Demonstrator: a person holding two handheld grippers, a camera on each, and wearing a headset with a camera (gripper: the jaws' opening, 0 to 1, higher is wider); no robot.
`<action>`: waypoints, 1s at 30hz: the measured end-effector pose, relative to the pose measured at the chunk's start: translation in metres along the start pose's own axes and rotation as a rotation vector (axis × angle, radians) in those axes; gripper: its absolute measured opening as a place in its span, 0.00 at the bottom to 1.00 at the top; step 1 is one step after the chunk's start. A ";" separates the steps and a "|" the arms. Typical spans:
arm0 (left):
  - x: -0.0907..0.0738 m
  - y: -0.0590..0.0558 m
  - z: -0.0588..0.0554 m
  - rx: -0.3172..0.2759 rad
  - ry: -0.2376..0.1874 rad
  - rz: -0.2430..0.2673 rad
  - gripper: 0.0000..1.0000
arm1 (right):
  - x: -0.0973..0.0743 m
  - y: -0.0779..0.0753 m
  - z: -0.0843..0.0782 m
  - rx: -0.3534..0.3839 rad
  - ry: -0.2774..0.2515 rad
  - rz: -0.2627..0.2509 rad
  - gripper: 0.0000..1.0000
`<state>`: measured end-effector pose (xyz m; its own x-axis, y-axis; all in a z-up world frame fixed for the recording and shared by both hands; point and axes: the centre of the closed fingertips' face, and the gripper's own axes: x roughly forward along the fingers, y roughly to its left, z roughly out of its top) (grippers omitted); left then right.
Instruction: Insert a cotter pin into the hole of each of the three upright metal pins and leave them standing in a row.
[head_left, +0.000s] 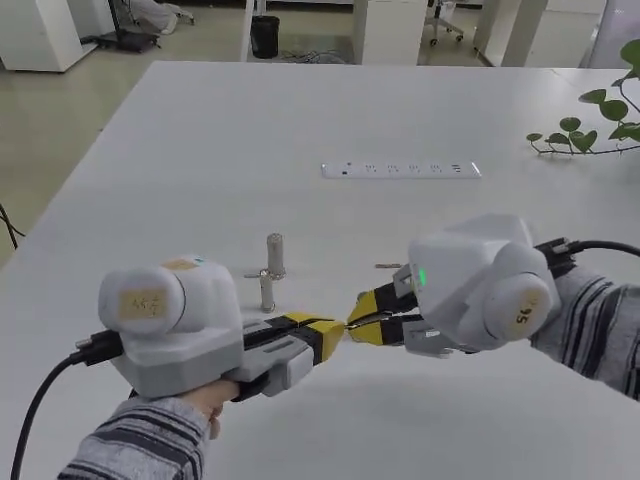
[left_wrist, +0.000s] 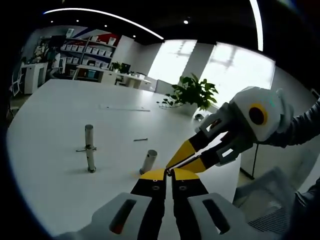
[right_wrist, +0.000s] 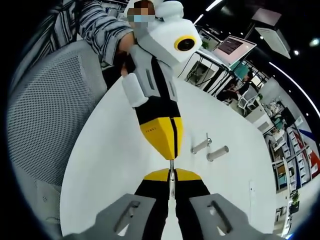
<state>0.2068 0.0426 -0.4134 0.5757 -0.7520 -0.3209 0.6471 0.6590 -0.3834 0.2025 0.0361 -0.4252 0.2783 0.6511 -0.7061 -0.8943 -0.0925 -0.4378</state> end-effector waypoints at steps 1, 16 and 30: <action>0.000 0.000 0.000 0.005 -0.001 -0.001 0.00 | 0.000 0.000 0.000 0.011 -0.005 -0.002 0.00; -0.004 -0.014 0.007 0.227 0.001 -0.079 0.00 | -0.004 0.000 -0.009 0.144 0.002 0.001 0.00; -0.005 -0.011 0.003 0.294 0.039 -0.097 0.00 | -0.007 0.004 -0.007 0.104 0.002 0.022 0.00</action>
<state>0.1984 0.0396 -0.4046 0.4883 -0.8078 -0.3302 0.8181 0.5555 -0.1490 0.1999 0.0259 -0.4257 0.2588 0.6481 -0.7163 -0.9318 -0.0278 -0.3618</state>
